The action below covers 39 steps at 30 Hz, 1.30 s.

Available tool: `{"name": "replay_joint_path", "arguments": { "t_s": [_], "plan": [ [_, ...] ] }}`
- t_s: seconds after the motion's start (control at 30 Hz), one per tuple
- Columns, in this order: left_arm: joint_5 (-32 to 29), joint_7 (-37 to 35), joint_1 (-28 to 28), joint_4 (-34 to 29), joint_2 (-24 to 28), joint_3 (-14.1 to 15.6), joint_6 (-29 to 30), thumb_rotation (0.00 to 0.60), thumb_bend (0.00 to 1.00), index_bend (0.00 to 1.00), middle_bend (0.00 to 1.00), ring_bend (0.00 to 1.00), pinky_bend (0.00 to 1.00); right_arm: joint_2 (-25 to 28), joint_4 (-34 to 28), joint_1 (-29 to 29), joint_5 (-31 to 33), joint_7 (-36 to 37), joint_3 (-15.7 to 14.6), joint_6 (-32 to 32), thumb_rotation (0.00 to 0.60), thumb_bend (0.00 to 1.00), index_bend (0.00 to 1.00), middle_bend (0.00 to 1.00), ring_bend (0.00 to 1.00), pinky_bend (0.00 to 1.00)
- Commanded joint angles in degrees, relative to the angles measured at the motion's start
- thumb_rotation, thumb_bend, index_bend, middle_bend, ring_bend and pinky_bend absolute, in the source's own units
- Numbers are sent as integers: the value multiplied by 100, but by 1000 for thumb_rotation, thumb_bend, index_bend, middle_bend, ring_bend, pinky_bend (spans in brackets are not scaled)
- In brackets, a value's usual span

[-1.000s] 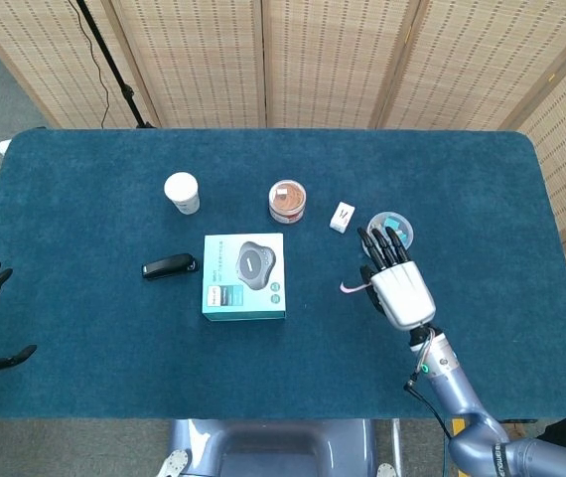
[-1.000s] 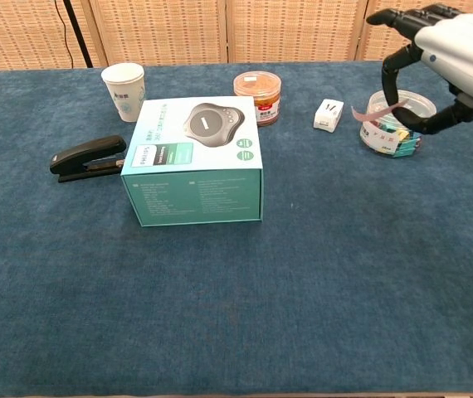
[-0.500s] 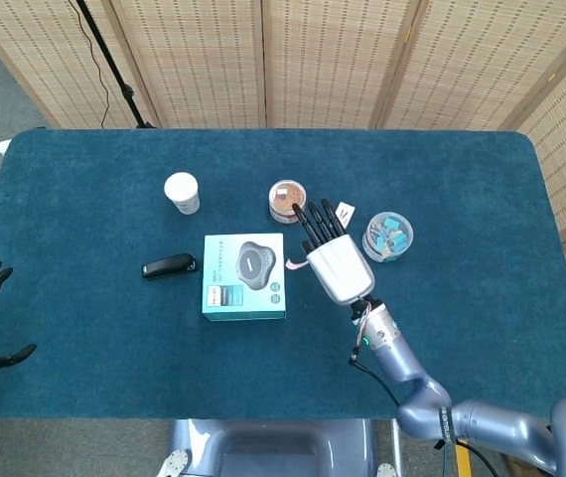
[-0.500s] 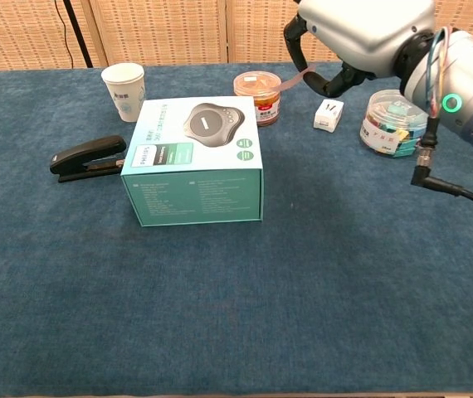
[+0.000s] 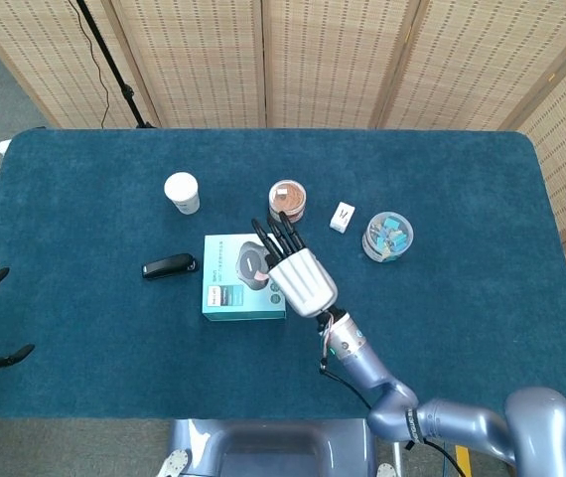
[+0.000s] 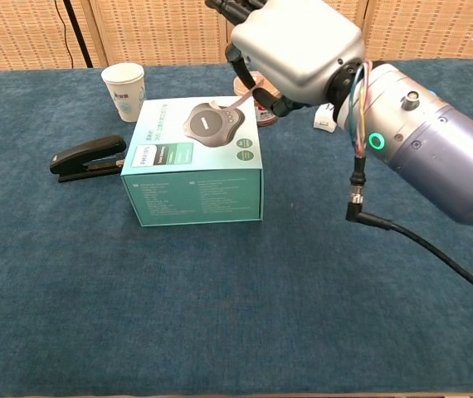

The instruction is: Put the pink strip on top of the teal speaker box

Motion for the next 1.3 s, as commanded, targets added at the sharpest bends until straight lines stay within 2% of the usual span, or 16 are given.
{"name": "replay_joint_path", "arguments": {
  "t_s": [0.03, 0.57, 1.3],
  "plan": [
    [6, -25, -3, 4, 10, 2, -8, 600, 0, 0, 0, 0, 0, -151, 144, 88, -94, -140, -35, 71, 600, 687, 649, 0, 0, 0],
    [35, -220, 13, 35, 76, 25, -8, 600, 0, 0, 0, 0, 0, -709, 735, 348, -37, -915, -13, 54, 600, 721, 647, 0, 0, 0],
    [127, -458, 10, 63, 153, 74, -26, 600, 0, 0, 0, 0, 0, -1329, 1304, 435, 8, -1090, 12, 360, 600, 721, 642, 0, 0, 0]
  ]
}}
